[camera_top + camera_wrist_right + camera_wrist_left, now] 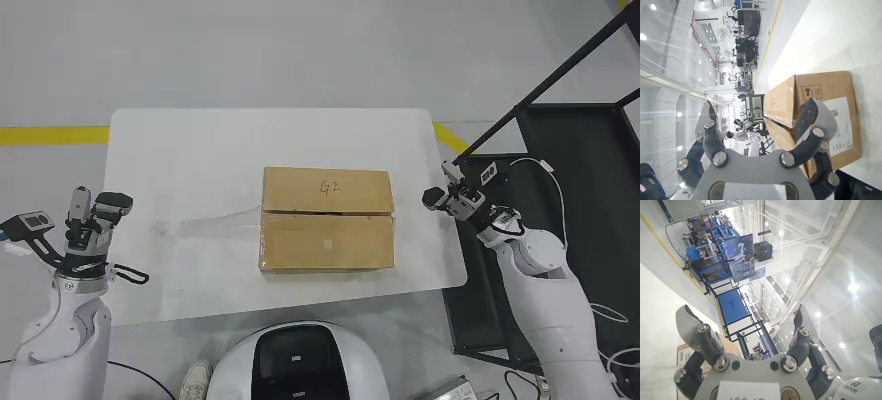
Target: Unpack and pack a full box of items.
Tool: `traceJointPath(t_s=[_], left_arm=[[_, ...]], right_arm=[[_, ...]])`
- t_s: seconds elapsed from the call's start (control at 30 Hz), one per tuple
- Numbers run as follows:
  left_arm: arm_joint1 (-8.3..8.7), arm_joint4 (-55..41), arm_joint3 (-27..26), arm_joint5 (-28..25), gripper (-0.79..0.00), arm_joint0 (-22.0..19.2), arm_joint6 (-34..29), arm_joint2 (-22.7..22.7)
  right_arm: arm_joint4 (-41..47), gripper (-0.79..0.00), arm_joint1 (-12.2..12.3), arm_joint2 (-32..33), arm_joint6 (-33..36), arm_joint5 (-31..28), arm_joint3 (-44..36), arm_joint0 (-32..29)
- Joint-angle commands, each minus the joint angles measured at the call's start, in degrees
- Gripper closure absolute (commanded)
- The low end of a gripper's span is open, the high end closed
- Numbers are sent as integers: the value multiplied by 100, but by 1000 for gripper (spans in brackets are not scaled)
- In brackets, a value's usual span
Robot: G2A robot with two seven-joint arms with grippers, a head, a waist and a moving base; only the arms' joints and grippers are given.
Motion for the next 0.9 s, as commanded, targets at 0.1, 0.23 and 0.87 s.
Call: traceJointPath(t_s=[0.1, 0.23, 0.87], left_arm=[[0, 0, 0, 0, -785, 0, 0, 0], [0, 0, 0, 0, -785, 0, 0, 0], [225, 473, 250, -127, -785, -1082, -2937, 268]], right_arm=[[0, -784, 0, 0, 0, 0, 0, 0], [0, -784, 0, 0, 0, 0, 0, 0], [-792, -785, 229, 44, 2387, 397, 251, 571]])
